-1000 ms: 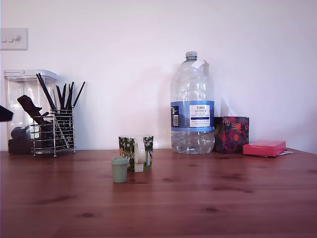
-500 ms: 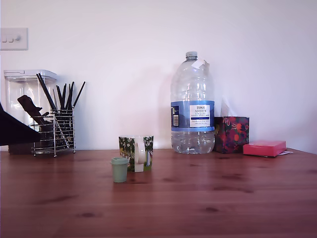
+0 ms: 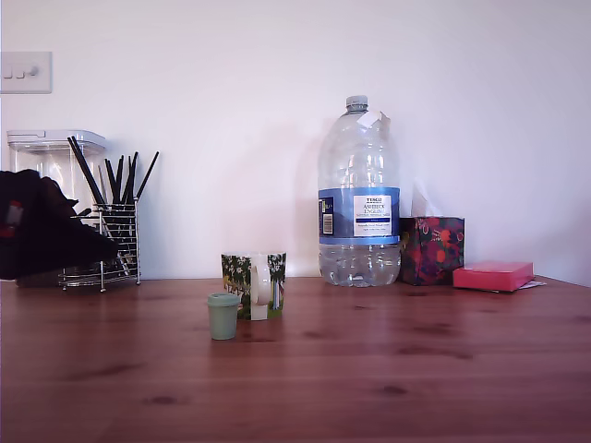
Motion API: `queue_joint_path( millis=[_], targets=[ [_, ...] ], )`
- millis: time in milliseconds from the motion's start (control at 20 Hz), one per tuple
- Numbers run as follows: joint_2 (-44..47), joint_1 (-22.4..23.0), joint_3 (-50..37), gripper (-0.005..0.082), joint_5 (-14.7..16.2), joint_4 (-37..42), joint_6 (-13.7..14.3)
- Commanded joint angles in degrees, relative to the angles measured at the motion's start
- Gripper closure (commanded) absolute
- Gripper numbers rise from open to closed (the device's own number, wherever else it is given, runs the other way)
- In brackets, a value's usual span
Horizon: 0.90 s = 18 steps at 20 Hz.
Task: Pick up the coffee capsules from the table one by one and drop them inside the nearest coffee cup
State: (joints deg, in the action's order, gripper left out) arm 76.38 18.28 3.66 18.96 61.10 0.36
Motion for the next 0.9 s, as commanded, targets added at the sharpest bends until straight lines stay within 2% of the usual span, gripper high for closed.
queue_joint_path(
  millis=[0, 200, 550, 700, 850],
  targets=[
    [3.67, 0.11, 0.83, 0.0076, 0.04, 2.89, 0.13],
    [12.24, 0.28, 6.36, 0.0076, 0.48, 5.03, 0.15],
    [26.45, 0.66, 17.86, 0.0076, 4.44, 4.9, 0.79],
    [31.47, 1.42, 22.58, 0.0076, 5.49, 2.8, 0.98],
    [35.67, 2.25, 27.85, 0.0076, 6.21, -2.08, 2.99]
  ],
)
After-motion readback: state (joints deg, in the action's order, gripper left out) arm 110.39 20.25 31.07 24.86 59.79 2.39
